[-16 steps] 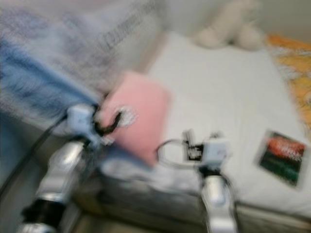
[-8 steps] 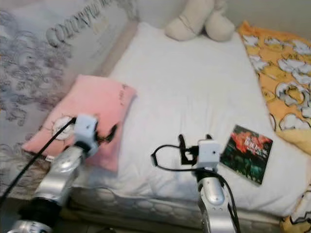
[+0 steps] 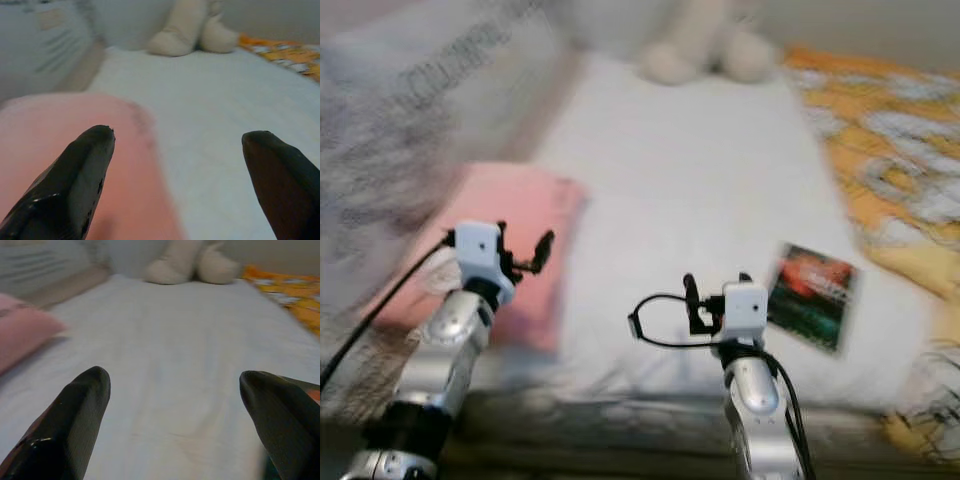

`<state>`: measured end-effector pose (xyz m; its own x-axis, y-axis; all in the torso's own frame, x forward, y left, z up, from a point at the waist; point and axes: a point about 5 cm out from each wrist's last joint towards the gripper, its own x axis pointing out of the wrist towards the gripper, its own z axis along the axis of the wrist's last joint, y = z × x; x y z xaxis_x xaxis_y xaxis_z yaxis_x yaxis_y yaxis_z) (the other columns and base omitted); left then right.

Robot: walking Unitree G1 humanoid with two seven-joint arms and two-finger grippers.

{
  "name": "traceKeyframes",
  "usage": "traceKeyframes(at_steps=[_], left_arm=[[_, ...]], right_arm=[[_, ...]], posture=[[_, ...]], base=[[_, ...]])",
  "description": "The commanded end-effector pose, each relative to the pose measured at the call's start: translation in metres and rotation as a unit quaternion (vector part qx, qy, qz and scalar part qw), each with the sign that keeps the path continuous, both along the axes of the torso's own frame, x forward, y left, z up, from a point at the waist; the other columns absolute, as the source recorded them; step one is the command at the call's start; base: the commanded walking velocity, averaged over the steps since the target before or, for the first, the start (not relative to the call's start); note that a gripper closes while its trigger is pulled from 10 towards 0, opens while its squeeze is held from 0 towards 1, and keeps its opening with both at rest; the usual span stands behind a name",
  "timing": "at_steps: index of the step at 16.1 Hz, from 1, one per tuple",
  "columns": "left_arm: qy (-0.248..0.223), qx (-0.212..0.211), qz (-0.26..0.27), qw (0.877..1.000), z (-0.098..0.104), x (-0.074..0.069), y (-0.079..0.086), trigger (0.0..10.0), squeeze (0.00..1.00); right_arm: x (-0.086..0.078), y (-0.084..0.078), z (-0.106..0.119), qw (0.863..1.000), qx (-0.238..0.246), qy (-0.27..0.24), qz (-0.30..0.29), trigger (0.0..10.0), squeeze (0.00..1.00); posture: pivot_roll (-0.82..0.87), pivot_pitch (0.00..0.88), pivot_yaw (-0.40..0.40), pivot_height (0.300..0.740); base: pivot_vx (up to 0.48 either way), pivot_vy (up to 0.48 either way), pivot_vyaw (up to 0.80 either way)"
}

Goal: Clean up the room

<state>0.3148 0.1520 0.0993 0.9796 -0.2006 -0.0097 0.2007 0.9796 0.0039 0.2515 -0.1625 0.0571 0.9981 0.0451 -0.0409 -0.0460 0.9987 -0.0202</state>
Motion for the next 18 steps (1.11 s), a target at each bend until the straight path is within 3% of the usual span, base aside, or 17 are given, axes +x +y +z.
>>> traceKeyframes(at_steps=[1, 12, 13, 15, 17, 18], left_arm=[[-0.007, -0.008, -0.014, 1.0, 0.003, 0.001, -0.008, 10.0, 0.0], [-0.016, -0.025, -0.065, 0.997, 0.002, -0.005, -0.028, 10.0, 0.0], [0.004, -0.007, -0.073, 0.997, -0.003, -0.005, -0.031, 10.0, 0.0], [0.025, 0.0, -0.04, 0.999, -0.008, 0.001, -0.024, 10.0, 0.0], [0.046, -0.054, 0.015, 0.997, -0.011, 0.006, -0.011, 10.0, 0.0], [0.049, -0.06, 0.023, 0.997, -0.011, 0.006, -0.01, 10.0, 0.0]], right_arm=[[0.002, -0.003, 0.001, 1.0, -0.002, -0.003, -0.002, 10.0, 0.0], [-0.002, -0.003, -0.003, 1.0, -0.007, 0.001, -0.005, 10.0, 0.0], [-0.003, -0.004, -0.003, 1.0, -0.004, -0.004, -0.008, 10.0, 0.0], [-0.002, -0.003, -0.002, 1.0, -0.002, -0.006, -0.004, 10.0, 0.0], [0.0, -0.001, 0.002, 1.0, -0.015, -0.011, 0.01, 10.0, 0.0], [0.0, -0.001, 0.002, 1.0, -0.016, -0.01, 0.011, 10.0, 0.0]], posture=[[0.01, 0.0, 0.031, 0.731], [-0.01, 0.0, 0.038, 0.731], [-0.01, 0.0, 0.038, 0.731], [-0.01, 0.0, 0.038, 0.731], [-0.01, 0.0, 0.036, 0.735], [-0.01, 0.0, 0.034, 0.739]], base=[[0.0, -0.454, -0.66], [0.0, -0.429, -0.66], [0.0, 0.0, -0.66], [0.0, 0.0, 0.0], [0.446, 0.0, 0.22], [0.48, 0.0, 0.46]])
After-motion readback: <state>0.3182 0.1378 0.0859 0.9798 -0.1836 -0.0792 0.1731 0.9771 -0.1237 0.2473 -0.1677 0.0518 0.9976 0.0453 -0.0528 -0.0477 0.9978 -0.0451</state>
